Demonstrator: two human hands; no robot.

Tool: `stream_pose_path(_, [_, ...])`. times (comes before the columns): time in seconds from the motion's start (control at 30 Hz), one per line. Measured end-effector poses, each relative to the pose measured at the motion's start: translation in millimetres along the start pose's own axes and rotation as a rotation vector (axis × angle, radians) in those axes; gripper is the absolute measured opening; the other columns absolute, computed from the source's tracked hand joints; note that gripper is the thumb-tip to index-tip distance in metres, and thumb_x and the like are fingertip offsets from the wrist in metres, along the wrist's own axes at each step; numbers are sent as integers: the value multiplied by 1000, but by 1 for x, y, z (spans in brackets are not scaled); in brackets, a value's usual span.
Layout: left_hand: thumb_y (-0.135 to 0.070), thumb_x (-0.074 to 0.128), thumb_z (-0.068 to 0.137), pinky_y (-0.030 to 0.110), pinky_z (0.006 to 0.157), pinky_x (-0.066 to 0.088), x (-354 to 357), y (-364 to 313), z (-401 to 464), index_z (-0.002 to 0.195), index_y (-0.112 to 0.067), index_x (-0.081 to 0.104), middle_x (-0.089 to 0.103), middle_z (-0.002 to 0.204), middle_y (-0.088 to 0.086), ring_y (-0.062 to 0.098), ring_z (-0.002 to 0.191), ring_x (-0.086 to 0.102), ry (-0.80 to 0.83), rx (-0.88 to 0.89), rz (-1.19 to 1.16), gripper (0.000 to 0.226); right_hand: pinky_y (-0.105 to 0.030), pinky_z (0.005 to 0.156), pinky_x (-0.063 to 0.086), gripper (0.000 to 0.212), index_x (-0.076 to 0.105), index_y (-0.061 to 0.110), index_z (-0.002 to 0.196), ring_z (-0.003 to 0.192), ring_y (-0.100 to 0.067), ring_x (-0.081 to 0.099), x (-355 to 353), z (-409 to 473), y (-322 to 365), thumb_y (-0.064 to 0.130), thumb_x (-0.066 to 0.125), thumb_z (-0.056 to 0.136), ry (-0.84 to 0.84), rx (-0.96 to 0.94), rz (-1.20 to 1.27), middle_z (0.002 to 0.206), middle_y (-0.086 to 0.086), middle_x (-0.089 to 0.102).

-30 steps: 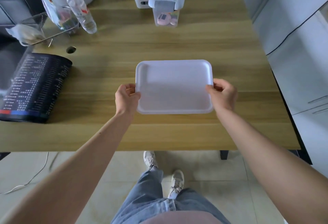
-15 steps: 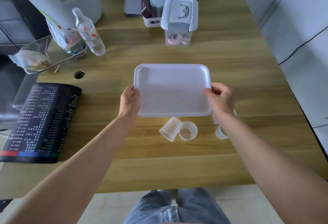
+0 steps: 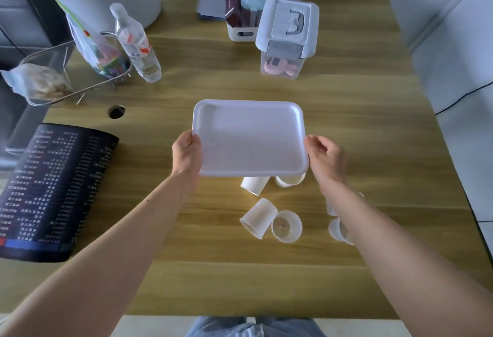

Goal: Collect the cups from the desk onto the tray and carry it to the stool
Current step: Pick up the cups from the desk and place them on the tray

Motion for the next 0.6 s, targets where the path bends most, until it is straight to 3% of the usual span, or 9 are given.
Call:
stream_pose_path(0.07, [-18,37,96,30,54,18,-2,0,7,80,0,42,27,66,0,16,58,21,-19,-5,-21,24,-33,62,50,25,66,1,77,60,-11,50,2,3,-3,23,65,89,22,28,26,66,-2,59])
stream_pose_path(0.13, [-15,36,95,29,52,16,-5,1,14,70,-14,36,25,65,-2,15,56,19,-51,-22,-17,26,-40,69,59,16,68,18,73,69,-16,62,4,6,-8,25,69,88,39,48,19,72,2,67])
stream_pose_path(0.2, [-14,35,94,30,53,15,-7,2,20,67,-22,27,24,65,-2,16,58,19,-65,-36,-28,30,-45,80,60,10,69,29,77,80,-18,68,3,6,-13,27,74,85,31,46,-44,77,9,69])
stream_pose_path(0.23, [-14,35,94,30,54,15,-7,3,23,67,-23,26,24,65,-2,16,58,19,-71,-36,-36,30,-44,84,59,4,72,26,82,83,-19,68,2,5,-15,27,76,83,33,45,-70,79,10,69])
stream_pose_path(0.3, [-14,34,95,29,53,16,-8,4,27,67,-23,27,25,66,-2,15,58,20,-91,-43,-43,30,-41,88,56,15,77,14,93,84,-18,67,1,5,-21,24,79,81,39,58,-139,79,9,69])
stream_pose_path(0.5, [-11,33,93,28,51,15,-6,6,33,65,-23,23,22,65,-3,14,56,18,-136,-71,-62,32,-25,76,47,19,79,9,92,81,-16,68,2,3,-40,24,79,81,106,134,-263,89,-3,77])
stream_pose_path(0.6, [-9,31,93,26,48,13,-6,7,32,65,-24,20,21,65,-3,14,56,16,-142,-84,-59,33,-24,74,43,14,79,8,87,81,-19,68,2,4,-43,21,77,84,111,135,-306,85,-4,76])
Point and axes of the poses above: each hand's wrist, its own z-axis towards the middle knuckle, its own x-axis out of the palm, y = z × x, the point moved 5 cm from there along z, towards the middle knuckle
